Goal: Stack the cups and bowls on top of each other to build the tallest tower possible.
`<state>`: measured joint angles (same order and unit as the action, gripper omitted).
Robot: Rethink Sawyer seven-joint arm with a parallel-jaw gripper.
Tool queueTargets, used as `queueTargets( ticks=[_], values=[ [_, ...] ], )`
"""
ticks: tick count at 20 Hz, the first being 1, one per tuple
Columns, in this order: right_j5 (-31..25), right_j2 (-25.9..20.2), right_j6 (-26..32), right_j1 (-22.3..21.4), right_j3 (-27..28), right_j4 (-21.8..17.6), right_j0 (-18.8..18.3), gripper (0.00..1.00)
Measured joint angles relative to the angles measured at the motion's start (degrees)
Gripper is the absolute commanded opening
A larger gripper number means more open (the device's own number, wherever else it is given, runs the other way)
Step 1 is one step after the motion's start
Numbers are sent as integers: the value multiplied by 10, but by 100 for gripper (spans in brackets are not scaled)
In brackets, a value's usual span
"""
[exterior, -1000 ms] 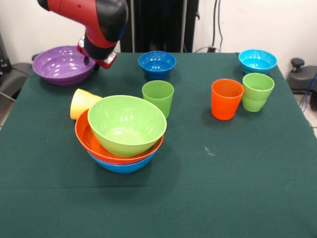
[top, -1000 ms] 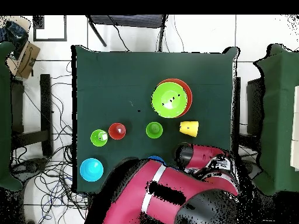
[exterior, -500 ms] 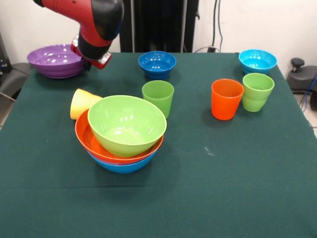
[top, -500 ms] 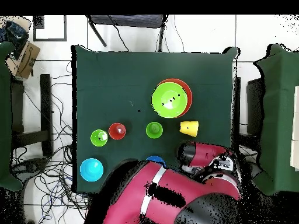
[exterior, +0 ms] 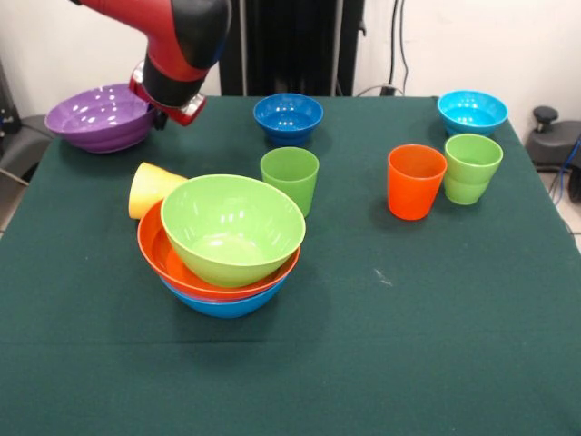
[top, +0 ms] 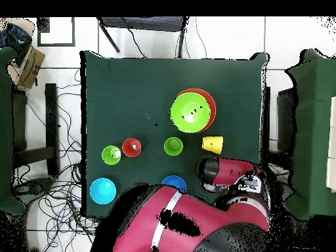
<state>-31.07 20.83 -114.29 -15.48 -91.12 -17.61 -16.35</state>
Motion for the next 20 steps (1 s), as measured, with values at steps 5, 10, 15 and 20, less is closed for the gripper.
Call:
queueTargets(
  ticks=[5,10,15,20],
  values=[
    [-30,0,0,-30,9,16,15,0],
    [-81,0,0,-50,40,25,39,0],
    [-121,1,0,-55,78,35,63,0],
    [-155,1,0,-55,113,46,89,0]
  ],
)
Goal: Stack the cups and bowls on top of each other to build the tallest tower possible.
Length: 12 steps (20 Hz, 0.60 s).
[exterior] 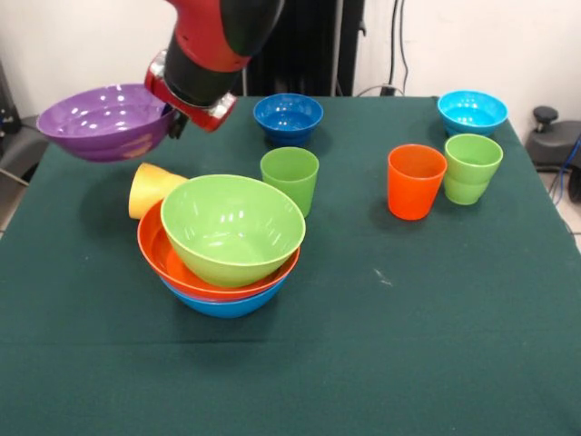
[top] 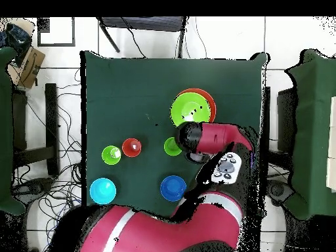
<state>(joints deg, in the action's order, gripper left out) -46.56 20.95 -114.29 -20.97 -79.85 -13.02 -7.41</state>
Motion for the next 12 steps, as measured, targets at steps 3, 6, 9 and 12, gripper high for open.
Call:
queueTargets(
  ticks=[3,6,9,12],
  values=[
    [-30,0,0,-1,24,6,20,0],
    [-50,1,0,-1,40,10,32,0],
    [-81,4,0,-1,63,13,50,0],
    [-118,6,0,-1,95,15,68,0]
  ],
)
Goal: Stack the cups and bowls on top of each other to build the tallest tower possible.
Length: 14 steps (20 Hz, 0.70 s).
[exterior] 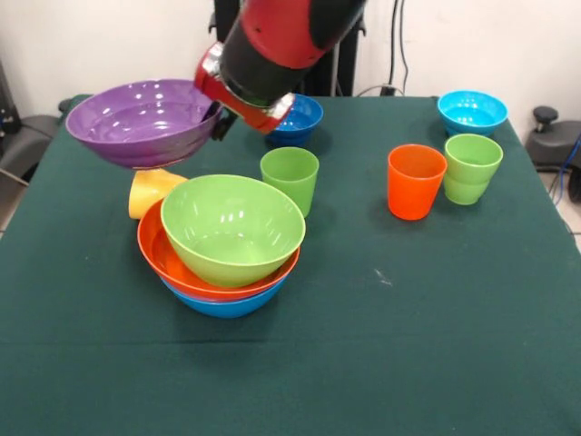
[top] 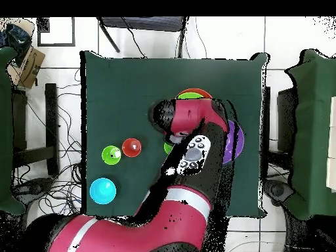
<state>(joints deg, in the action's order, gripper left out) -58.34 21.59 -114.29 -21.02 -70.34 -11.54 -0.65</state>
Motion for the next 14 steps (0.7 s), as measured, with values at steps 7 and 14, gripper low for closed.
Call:
queueTargets(
  ticks=[7,14],
  values=[
    [-53,2,0,0,61,2,16,0],
    [-62,2,0,2,99,7,19,0]
  ],
)
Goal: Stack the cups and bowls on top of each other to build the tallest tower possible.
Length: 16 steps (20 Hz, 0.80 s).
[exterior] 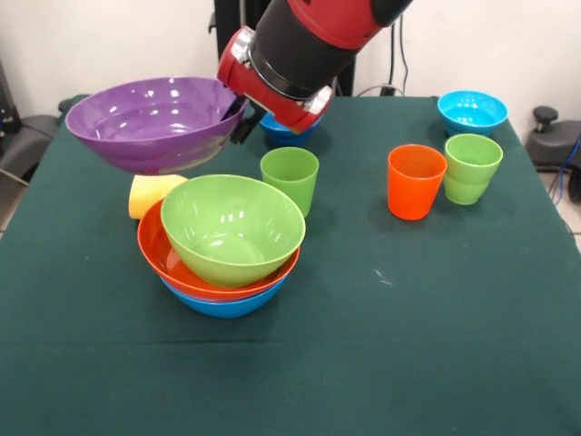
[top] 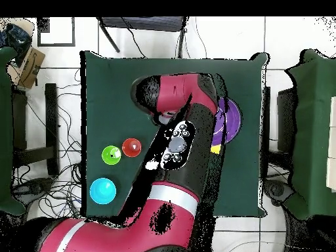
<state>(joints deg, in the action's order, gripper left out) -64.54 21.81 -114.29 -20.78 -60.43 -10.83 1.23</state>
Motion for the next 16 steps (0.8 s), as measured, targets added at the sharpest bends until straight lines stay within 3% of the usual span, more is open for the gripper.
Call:
queueTargets(
  ticks=[16],
  values=[
    [0,0,0,10,28,28,9,0]
  ],
)
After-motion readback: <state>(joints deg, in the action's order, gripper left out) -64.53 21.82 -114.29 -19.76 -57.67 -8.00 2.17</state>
